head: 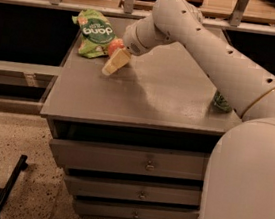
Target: Move apple near green rice chip bag
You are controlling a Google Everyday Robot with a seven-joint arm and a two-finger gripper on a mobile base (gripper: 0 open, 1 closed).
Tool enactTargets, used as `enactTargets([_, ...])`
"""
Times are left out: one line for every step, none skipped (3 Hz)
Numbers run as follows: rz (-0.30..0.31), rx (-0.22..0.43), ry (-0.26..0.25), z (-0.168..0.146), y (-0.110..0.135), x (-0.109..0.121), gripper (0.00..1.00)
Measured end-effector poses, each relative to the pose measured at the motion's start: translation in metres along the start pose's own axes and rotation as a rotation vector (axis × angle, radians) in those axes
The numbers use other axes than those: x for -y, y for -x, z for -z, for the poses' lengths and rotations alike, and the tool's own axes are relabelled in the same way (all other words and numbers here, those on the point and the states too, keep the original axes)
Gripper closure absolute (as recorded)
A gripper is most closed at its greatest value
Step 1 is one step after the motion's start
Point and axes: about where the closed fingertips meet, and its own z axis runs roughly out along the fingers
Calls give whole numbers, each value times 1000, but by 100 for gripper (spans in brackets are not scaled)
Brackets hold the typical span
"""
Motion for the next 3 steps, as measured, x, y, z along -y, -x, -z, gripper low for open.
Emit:
enactTargets([-11,-19,-35,22,-12,13,0])
enactTargets([-33,-46,-68,50,-32,29,0])
enactTargets([-33,-46,-67,50,-32,29,0])
